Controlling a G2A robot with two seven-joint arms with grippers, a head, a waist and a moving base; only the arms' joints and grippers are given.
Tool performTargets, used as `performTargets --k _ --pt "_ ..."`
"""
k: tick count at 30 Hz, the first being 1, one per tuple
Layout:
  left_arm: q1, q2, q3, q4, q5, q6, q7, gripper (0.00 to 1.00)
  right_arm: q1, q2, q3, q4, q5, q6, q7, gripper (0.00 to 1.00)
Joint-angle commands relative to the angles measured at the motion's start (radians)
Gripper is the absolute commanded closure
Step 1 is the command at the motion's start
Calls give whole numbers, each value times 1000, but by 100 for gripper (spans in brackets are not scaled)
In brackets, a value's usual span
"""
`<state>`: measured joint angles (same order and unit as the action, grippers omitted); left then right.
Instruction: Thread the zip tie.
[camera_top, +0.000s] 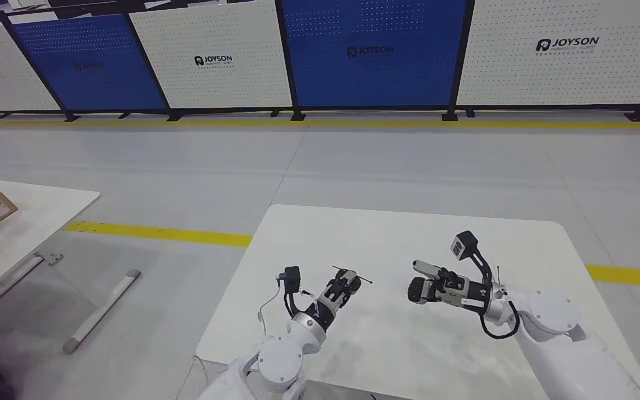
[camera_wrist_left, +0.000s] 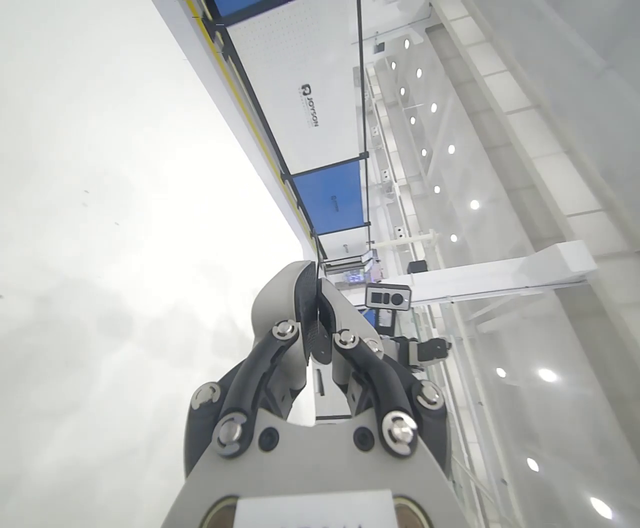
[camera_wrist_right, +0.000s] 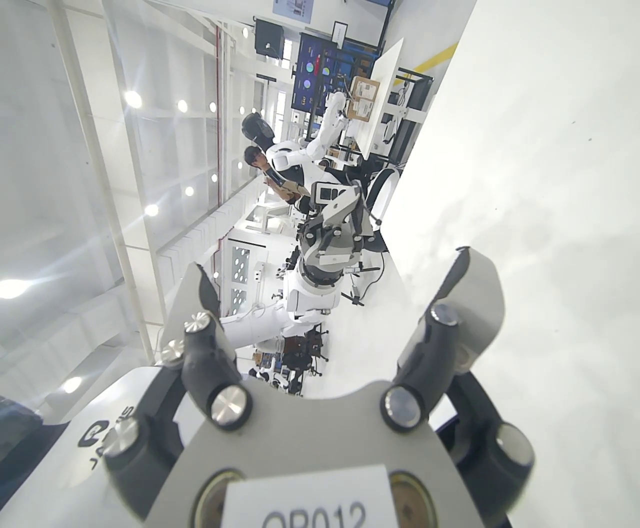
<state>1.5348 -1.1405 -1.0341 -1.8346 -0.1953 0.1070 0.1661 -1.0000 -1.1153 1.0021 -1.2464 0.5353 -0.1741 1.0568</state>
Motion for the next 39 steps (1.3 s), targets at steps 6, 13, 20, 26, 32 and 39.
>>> performTargets --k 6,13,20,26,32,39 --pt "0 0 0 -1 -2 -2 1 100 -16 2 7 -27 -22 -2 -31 0" --pt "0 0 0 -1 -2 -2 1 100 -109 44 158 -79 -82 -28 -58 0" --pt "0 0 0 -1 -2 -2 1 100 -172 64 223 -134 -123 -11 -61 0" --pt "-2 -3 -6 -7 -20 -14 2 100 -172 64 223 -134 -123 -11 -61 0" --pt "25 -3 -56 -107 -83 -112 -27 100 -172 64 223 -134 -123 -11 -61 0" --pt "78 -3 -103 -223 -160 -194 -48 100 -172 64 223 -134 -123 -11 -61 0"
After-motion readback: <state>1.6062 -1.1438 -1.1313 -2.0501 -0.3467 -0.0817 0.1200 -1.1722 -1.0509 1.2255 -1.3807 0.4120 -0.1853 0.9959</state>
